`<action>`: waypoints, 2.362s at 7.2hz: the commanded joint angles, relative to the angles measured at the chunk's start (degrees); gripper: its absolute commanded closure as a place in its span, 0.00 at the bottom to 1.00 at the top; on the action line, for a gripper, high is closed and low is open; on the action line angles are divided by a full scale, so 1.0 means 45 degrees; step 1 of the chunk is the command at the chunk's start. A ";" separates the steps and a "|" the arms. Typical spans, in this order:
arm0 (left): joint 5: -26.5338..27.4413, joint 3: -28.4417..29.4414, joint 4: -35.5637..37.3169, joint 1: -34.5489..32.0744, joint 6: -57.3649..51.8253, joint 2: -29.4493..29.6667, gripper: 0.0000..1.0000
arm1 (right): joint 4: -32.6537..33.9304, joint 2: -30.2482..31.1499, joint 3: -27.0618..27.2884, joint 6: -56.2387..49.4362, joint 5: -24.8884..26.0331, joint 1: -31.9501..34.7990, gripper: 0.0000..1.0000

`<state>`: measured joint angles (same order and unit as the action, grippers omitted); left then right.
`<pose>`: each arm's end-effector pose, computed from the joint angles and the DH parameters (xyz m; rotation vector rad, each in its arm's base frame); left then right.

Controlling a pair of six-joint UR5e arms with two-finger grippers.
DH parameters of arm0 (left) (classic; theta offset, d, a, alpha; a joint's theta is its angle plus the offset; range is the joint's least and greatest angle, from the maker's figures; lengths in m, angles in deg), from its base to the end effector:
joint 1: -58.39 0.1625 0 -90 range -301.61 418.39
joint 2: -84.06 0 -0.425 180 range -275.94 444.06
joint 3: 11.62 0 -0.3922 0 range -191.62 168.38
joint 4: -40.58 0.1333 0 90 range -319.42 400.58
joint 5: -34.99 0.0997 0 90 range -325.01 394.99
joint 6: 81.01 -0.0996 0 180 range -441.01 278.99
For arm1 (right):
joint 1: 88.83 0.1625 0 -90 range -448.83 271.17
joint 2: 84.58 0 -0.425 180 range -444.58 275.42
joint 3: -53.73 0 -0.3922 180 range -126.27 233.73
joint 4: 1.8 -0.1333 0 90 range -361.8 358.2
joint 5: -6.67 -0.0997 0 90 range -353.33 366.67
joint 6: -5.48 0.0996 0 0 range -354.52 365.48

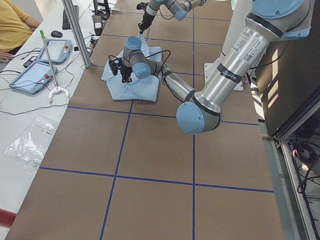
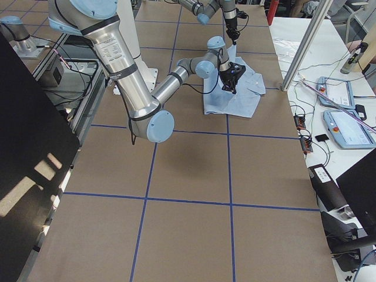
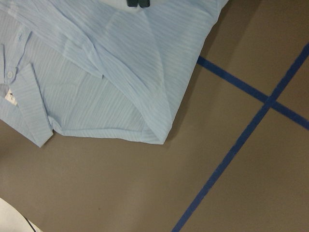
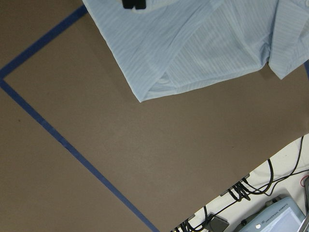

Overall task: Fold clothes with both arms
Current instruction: 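Lay the hem down near the collar and open both grippers, then move the right gripper back toward the folded shirt's side edge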

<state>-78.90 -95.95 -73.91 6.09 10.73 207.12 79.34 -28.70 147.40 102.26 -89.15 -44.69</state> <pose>0.3626 -0.6212 0.3160 0.0307 0.9915 -0.6781 -0.4085 -0.5681 0.2695 0.1746 -0.8245 0.7960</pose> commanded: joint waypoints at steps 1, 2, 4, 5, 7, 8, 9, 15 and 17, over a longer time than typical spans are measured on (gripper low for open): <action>0.0036 0.1994 -0.1680 -0.0116 0.0023 0.0424 1.00 | -0.1286 -0.0855 -0.2391 -0.0140 -0.0191 0.0328 1.00; 0.0055 0.2427 -0.1725 -0.0116 0.0023 0.0735 1.00 | -0.1349 -0.0934 -0.2669 -0.0159 -0.0211 0.0368 1.00; 0.0094 0.3675 -0.1958 -0.0097 0.0004 0.1400 1.00 | -0.1350 -0.1148 -0.3216 -0.0256 -0.0231 0.0407 1.00; 0.0114 0.4087 -0.2404 -0.0096 0.0004 0.1402 1.00 | -0.1408 -0.1227 -0.3431 -0.0470 -0.0231 0.0407 1.00; 0.0114 0.4150 -0.2409 -0.0057 0.0004 0.1383 1.00 | -0.1408 -0.1228 -0.3511 -0.0569 -0.0231 0.0407 1.00; 0.0114 0.4150 -0.2409 -0.0038 0.0004 0.1402 1.00 | -0.1408 -0.1247 -0.3608 -0.0705 -0.0231 0.0407 1.00; 0.0114 0.4150 -0.2409 -0.0038 0.0004 0.1422 1.00 | -0.1428 -0.1266 -0.3667 -0.0745 -0.0231 0.0388 0.99; 0.0036 0.3566 -0.2312 -0.0096 -0.0035 0.1286 0.64 | -0.2386 -0.0726 -0.2372 -0.0472 -0.1104 0.0426 0.13; 0.0036 0.2942 -0.2369 -0.0116 -0.0035 0.0741 0.64 | -0.2326 0.1944 0.0773 0.0131 -0.1168 -0.0312 0.09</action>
<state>-78.70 -81.06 -84.42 5.62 10.61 211.73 68.78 -26.38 143.25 101.39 -93.99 -44.41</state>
